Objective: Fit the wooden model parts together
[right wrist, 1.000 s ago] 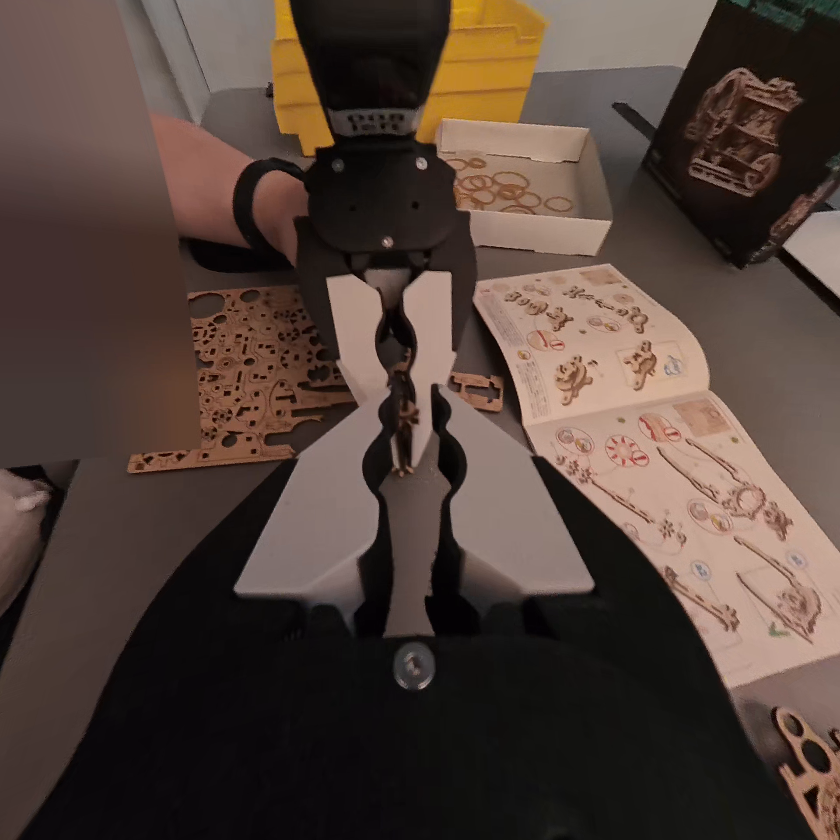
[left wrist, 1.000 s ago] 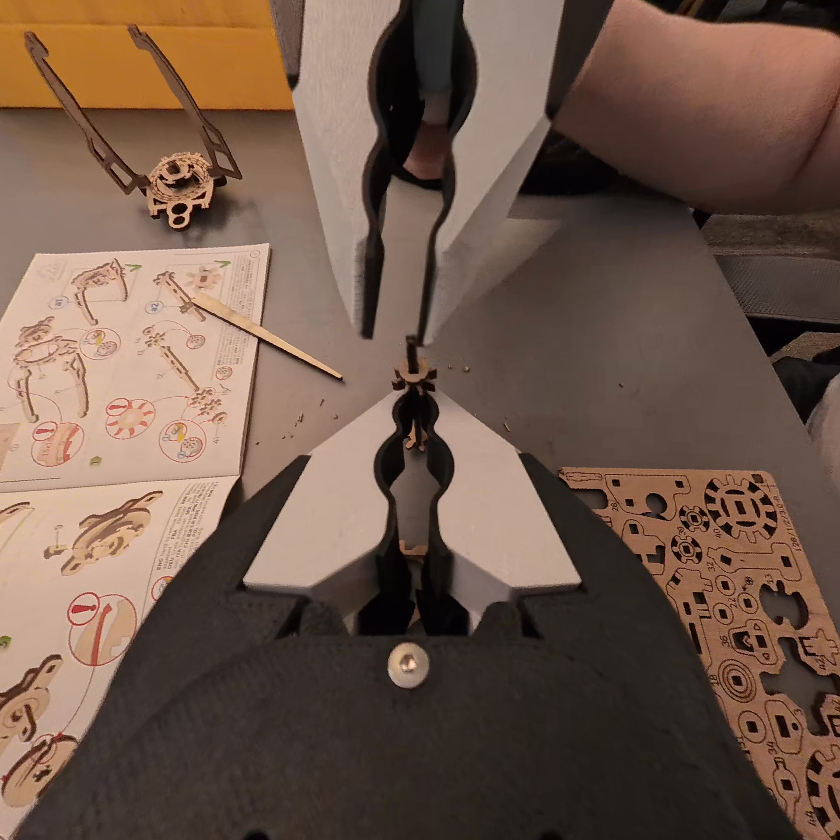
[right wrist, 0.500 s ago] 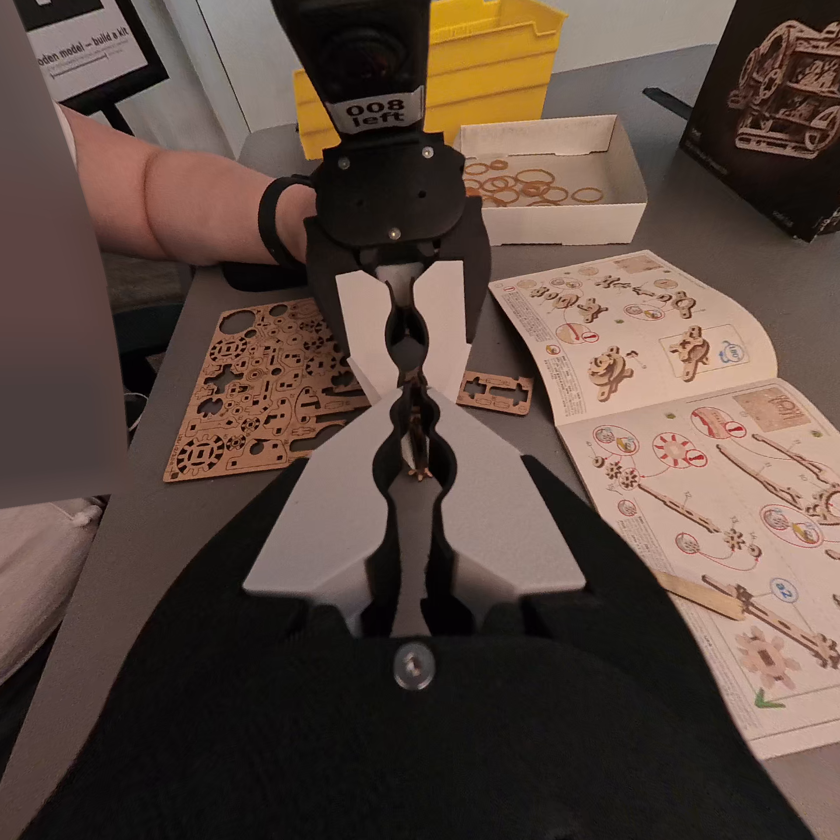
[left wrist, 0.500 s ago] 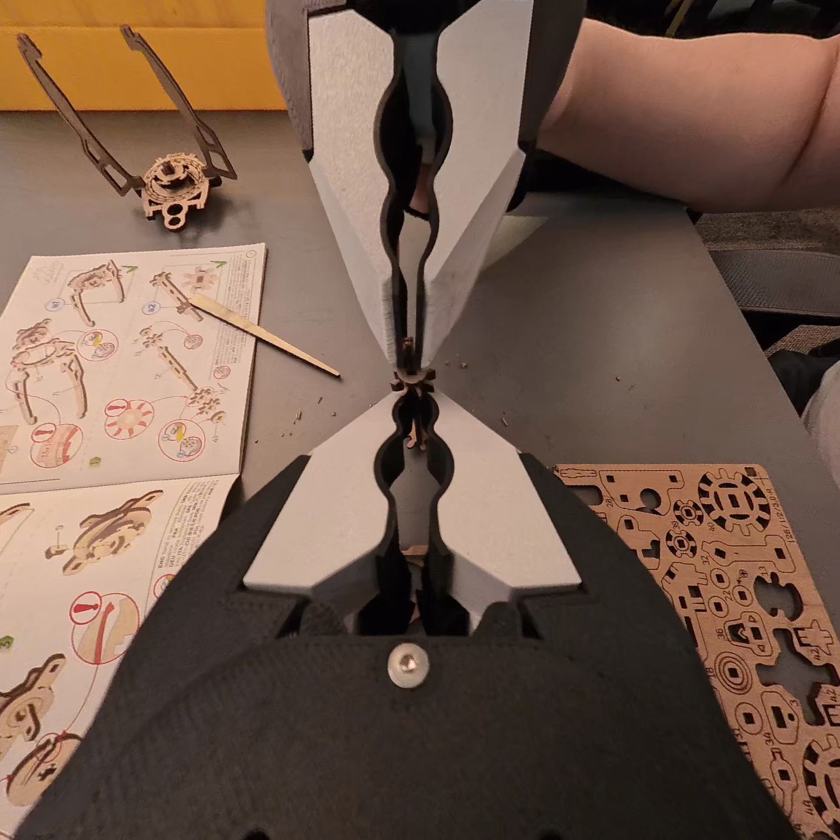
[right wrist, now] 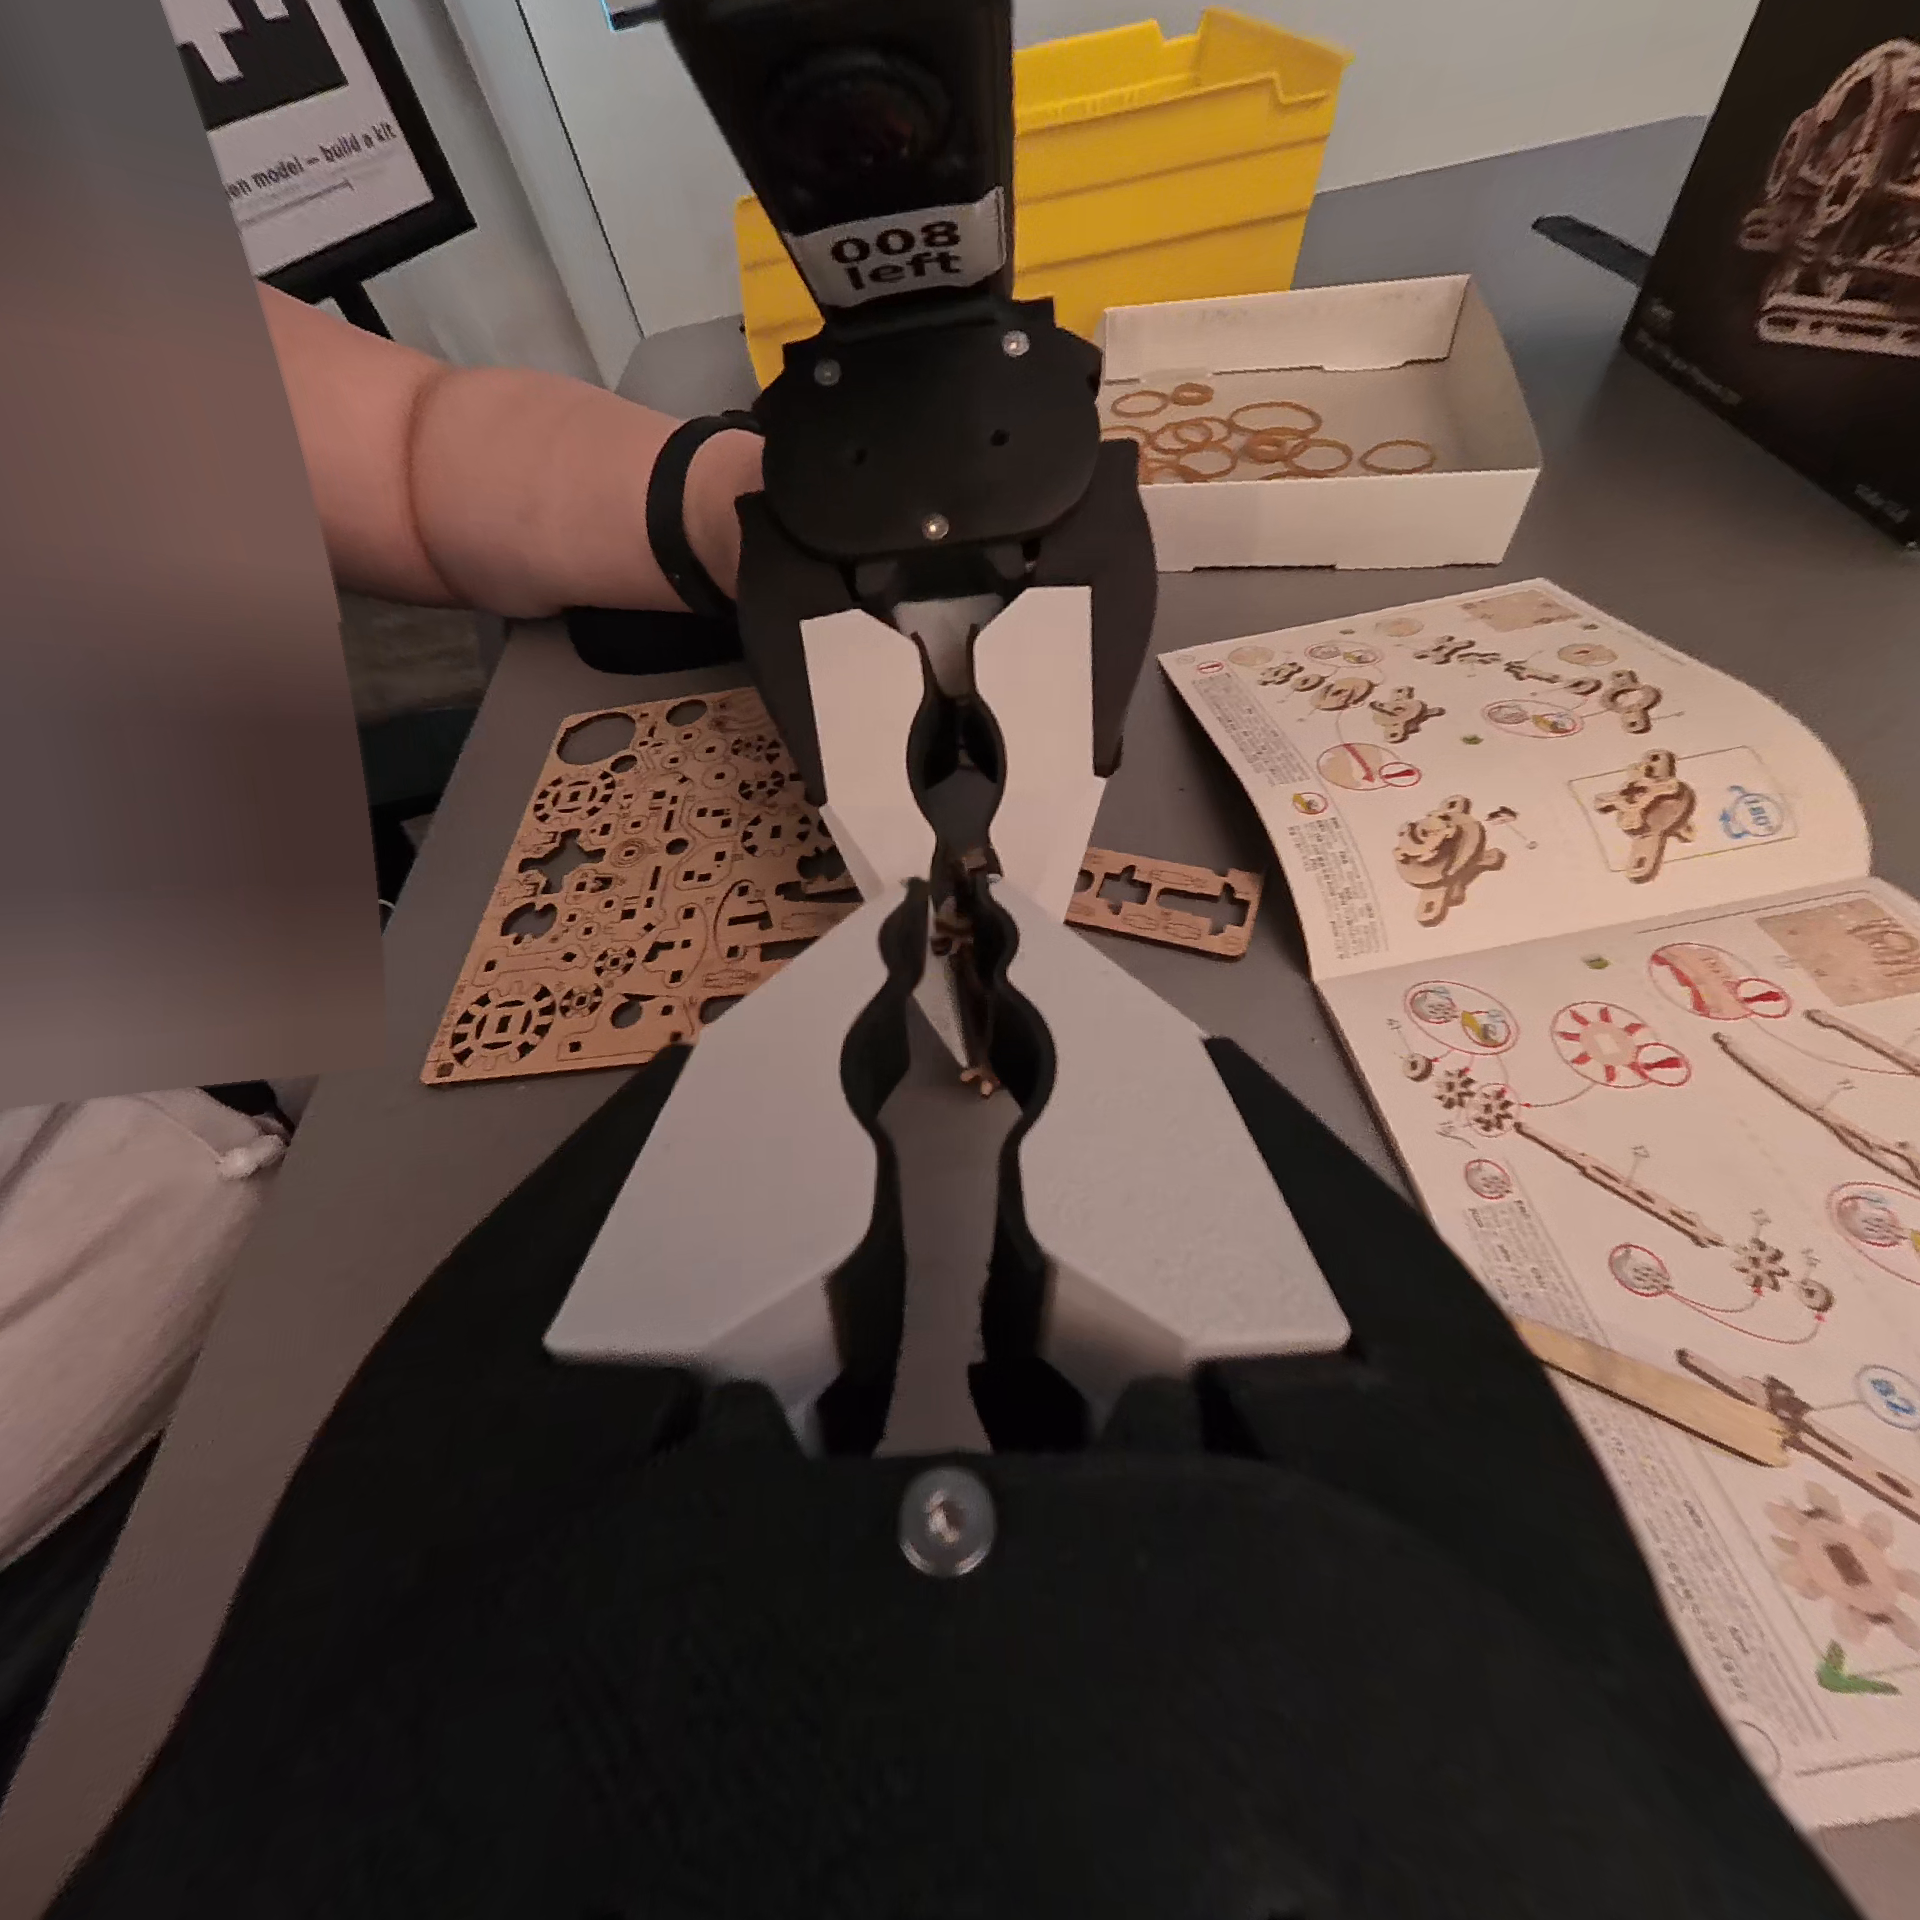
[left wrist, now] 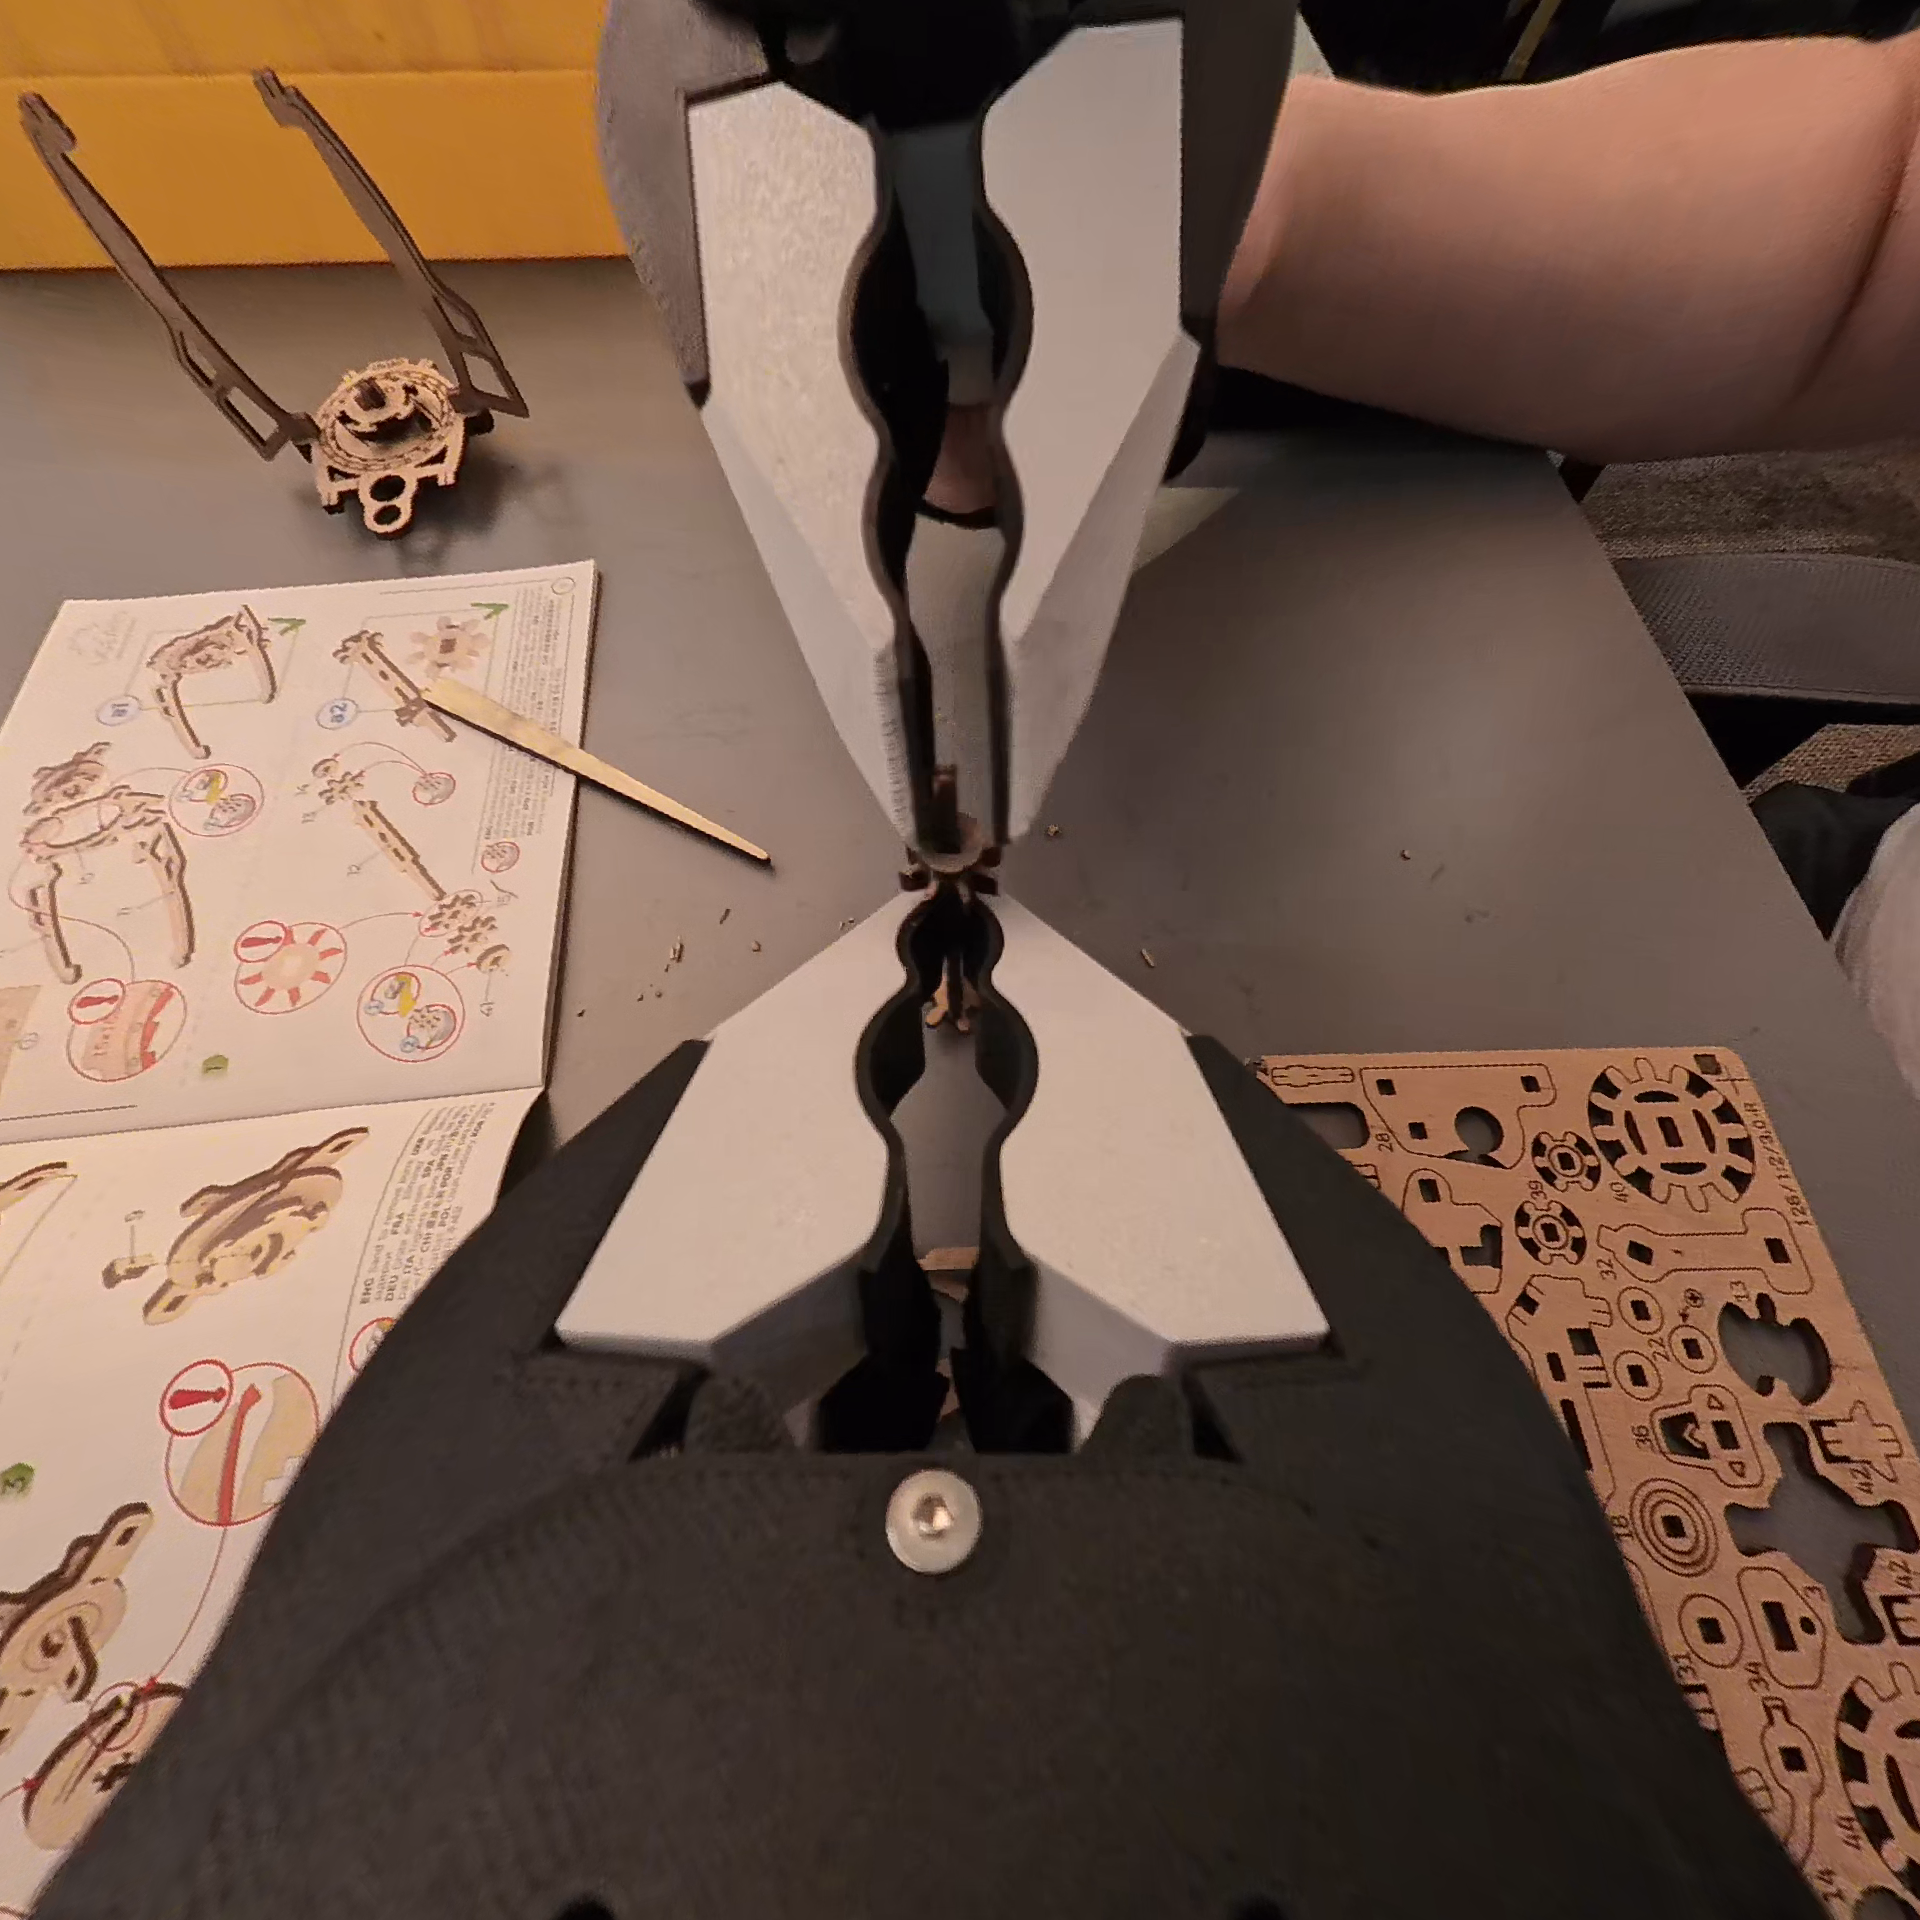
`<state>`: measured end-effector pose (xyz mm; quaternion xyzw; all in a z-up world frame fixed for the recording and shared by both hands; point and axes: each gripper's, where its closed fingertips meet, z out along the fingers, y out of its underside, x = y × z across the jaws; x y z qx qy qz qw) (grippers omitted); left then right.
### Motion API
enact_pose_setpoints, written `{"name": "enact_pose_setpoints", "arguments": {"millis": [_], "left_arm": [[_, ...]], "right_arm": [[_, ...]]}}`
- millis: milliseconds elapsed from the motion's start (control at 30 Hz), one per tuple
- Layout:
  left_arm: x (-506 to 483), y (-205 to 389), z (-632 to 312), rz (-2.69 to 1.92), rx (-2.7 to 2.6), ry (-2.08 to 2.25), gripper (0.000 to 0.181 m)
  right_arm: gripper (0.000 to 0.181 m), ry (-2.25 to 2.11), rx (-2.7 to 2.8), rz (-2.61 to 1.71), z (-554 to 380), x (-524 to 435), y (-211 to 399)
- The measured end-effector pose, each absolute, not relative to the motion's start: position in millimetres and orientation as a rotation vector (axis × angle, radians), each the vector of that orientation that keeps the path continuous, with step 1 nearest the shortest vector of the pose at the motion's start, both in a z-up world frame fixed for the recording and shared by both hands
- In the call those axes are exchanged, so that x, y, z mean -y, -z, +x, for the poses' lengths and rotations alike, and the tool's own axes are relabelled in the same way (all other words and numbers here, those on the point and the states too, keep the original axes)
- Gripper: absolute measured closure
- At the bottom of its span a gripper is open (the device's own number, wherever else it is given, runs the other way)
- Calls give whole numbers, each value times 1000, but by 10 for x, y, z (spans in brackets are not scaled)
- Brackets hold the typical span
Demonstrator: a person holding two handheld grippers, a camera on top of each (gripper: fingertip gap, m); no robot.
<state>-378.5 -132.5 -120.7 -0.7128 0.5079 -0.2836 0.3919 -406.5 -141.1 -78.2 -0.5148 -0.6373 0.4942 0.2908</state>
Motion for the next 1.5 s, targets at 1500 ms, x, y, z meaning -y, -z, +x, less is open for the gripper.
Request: {"name": "enact_pose_setpoints", "arguments": {"millis": [1500], "left_arm": [[1335, 1213, -3795, -1816, -1300, 751, 181]], "right_arm": [[180, -1151, 1715, -1419, -4045, 1351, 752]]}}
